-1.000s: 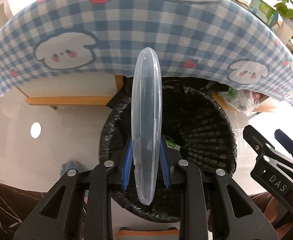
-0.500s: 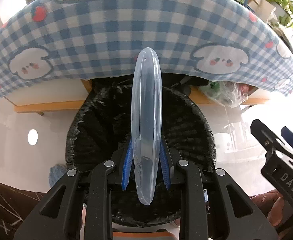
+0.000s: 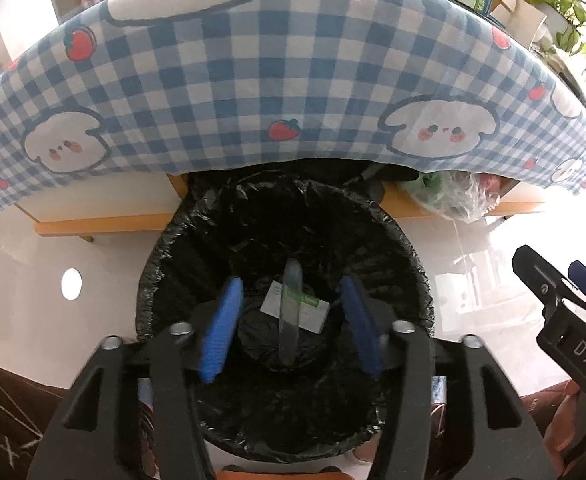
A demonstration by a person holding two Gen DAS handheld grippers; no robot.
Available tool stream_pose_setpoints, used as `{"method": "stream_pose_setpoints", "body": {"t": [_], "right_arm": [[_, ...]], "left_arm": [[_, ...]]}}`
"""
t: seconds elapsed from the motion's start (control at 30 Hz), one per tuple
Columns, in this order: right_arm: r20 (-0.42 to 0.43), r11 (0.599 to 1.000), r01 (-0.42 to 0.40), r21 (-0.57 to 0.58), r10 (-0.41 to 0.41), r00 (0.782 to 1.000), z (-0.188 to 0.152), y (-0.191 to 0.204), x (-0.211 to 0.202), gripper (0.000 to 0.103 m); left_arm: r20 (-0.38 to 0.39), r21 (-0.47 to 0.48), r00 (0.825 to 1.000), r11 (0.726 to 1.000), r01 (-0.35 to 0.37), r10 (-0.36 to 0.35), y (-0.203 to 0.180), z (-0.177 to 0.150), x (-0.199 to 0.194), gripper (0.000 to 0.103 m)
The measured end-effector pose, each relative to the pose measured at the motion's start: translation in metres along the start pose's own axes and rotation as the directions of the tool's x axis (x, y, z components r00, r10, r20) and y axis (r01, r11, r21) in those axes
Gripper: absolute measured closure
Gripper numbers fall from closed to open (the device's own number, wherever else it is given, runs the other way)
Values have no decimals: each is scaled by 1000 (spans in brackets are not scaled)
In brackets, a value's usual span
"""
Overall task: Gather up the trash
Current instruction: 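Open the right tool to drop the box while the left tool drops the tube into the bin, then move both tools back over the table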
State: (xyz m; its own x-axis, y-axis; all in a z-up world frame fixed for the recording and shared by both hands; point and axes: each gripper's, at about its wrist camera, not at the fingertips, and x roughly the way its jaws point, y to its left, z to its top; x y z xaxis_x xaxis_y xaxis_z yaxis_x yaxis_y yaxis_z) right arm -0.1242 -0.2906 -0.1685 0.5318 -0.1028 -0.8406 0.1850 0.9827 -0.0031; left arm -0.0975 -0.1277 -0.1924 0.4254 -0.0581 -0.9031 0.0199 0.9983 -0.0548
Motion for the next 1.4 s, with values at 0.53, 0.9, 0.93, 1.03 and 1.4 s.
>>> {"method": "stream_pose_setpoints", "body": {"t": [0.53, 0.9, 0.93, 1.03, 1.4], "right_arm": [[78, 998, -53, -33, 56, 995, 16, 26, -32, 8], [171, 995, -79, -57, 88, 981, 35, 27, -75, 8], [176, 995, -79, -57, 88, 980, 37, 26, -78, 8], [203, 995, -80, -63, 91, 975, 44, 24, -90, 8], [254, 994, -53, -95, 76, 964, 77, 22, -104, 8]], "left_arm": [[134, -8, 991, 1000, -12, 13, 33, 16, -65, 6], [191, -8, 981, 1000, -12, 13, 46, 30, -112, 6], [192, -10, 981, 1000, -11, 13, 47, 31, -115, 6], [204, -10, 979, 1000, -3, 5, 51, 37, -122, 6], [230, -31, 973, 1000, 2, 5, 70, 71, -134, 6]]}}
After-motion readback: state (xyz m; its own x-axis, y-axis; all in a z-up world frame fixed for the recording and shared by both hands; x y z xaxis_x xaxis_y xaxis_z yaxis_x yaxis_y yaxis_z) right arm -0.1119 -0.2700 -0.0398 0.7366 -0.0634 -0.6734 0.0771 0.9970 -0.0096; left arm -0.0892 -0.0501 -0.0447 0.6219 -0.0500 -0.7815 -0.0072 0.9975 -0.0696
